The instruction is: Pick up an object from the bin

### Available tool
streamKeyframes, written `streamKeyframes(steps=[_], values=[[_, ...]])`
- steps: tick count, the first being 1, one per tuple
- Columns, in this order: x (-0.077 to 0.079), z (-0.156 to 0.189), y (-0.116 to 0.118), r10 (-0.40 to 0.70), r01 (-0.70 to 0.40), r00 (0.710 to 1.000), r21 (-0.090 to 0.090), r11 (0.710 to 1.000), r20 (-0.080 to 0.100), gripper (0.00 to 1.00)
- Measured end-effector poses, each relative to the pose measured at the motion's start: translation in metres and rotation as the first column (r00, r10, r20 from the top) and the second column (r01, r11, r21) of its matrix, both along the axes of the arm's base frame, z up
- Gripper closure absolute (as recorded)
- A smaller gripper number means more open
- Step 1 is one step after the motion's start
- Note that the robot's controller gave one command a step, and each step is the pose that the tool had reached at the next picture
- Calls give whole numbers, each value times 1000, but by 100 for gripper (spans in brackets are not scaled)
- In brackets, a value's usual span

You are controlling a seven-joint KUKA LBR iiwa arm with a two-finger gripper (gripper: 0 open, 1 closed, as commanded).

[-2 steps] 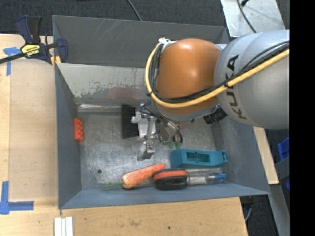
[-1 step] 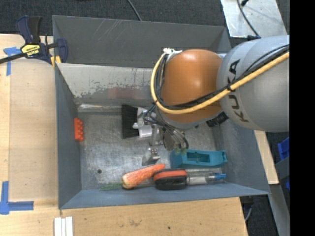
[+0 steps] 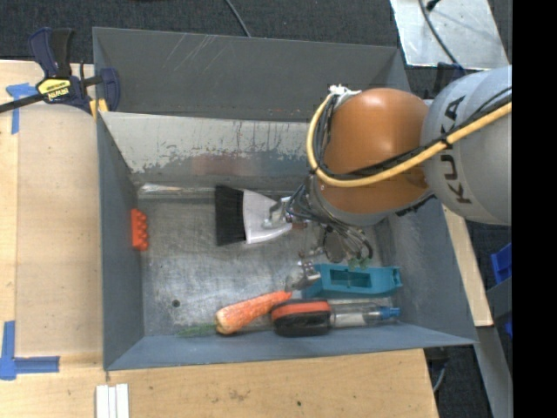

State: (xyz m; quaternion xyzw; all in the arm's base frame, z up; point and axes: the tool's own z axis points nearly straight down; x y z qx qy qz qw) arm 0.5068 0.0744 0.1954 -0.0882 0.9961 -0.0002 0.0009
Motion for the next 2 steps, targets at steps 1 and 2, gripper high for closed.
streamKeyframes(steps=[1,2], values=[[-5,-29,1,111,-111,994,0,994,3,0],[-8,-82,0,207,-207,978,1,978,11,0]])
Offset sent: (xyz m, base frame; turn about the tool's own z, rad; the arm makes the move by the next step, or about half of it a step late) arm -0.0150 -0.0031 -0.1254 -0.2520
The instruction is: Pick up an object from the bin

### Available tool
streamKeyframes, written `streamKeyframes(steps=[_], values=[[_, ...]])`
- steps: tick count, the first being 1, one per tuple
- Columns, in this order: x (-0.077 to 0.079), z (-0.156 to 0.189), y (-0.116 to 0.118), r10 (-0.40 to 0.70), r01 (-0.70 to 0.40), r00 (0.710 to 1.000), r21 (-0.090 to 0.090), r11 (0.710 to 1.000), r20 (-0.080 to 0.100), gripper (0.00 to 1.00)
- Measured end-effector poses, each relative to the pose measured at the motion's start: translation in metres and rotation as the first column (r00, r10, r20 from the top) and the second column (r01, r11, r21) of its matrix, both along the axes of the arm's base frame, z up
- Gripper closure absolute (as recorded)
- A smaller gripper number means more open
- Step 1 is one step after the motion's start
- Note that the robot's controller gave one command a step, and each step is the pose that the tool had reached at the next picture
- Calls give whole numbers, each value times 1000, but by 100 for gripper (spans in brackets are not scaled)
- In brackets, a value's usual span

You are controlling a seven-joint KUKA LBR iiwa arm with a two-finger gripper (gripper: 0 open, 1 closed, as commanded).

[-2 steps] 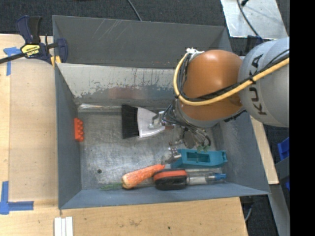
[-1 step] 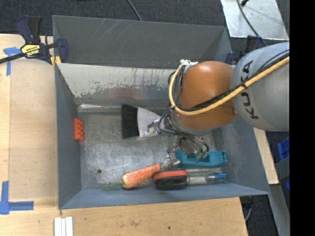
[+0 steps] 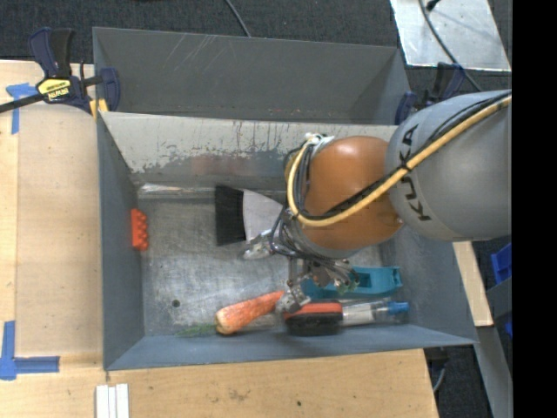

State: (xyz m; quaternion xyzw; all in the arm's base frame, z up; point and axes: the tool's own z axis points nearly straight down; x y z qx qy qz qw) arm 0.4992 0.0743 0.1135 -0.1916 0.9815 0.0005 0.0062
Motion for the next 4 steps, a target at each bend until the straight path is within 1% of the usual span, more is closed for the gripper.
streamKeyframes(steps=[1,2,3,4], values=[[-7,-34,-1,-53,53,999,-2,999,-14,0],[6,-30,6,-74,74,997,12,997,35,100],[6,-30,6,-75,74,997,12,997,35,100],[-2,-8,7,-9,9,1000,-3,1000,-12,100]])
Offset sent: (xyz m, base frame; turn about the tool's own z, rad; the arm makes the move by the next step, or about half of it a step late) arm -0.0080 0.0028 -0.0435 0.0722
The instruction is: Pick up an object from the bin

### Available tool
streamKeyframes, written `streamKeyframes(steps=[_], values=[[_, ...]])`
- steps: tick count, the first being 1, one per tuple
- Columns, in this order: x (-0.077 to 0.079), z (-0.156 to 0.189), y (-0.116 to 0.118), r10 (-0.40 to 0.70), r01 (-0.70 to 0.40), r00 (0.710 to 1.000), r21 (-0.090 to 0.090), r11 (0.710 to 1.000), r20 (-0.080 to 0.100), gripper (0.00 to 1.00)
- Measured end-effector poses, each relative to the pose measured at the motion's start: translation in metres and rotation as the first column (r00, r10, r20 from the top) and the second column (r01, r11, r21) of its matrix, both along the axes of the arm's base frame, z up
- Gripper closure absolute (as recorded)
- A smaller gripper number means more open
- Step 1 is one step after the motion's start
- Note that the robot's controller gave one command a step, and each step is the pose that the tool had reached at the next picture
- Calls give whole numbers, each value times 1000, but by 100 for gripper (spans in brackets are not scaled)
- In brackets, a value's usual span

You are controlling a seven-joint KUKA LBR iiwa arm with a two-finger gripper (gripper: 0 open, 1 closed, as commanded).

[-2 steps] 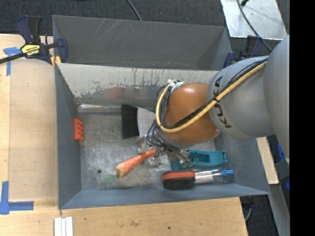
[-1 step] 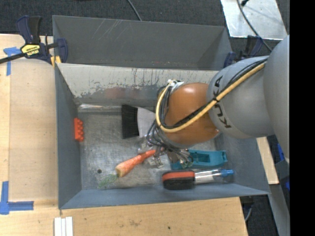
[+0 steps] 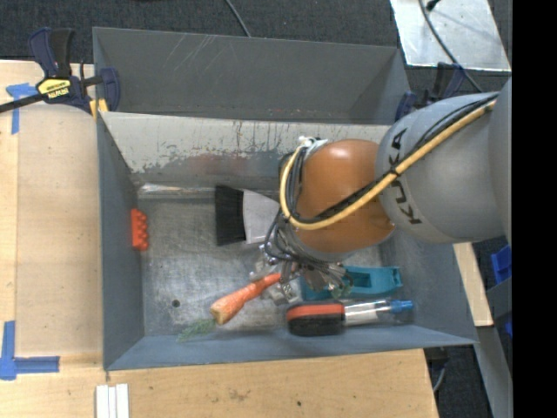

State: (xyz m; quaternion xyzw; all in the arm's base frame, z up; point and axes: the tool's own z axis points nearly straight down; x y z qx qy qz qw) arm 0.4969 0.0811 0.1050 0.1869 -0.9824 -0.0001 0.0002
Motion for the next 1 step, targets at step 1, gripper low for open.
streamKeyframes(steps=[1], values=[[54,109,32,-91,91,996,1,996,4,100]])
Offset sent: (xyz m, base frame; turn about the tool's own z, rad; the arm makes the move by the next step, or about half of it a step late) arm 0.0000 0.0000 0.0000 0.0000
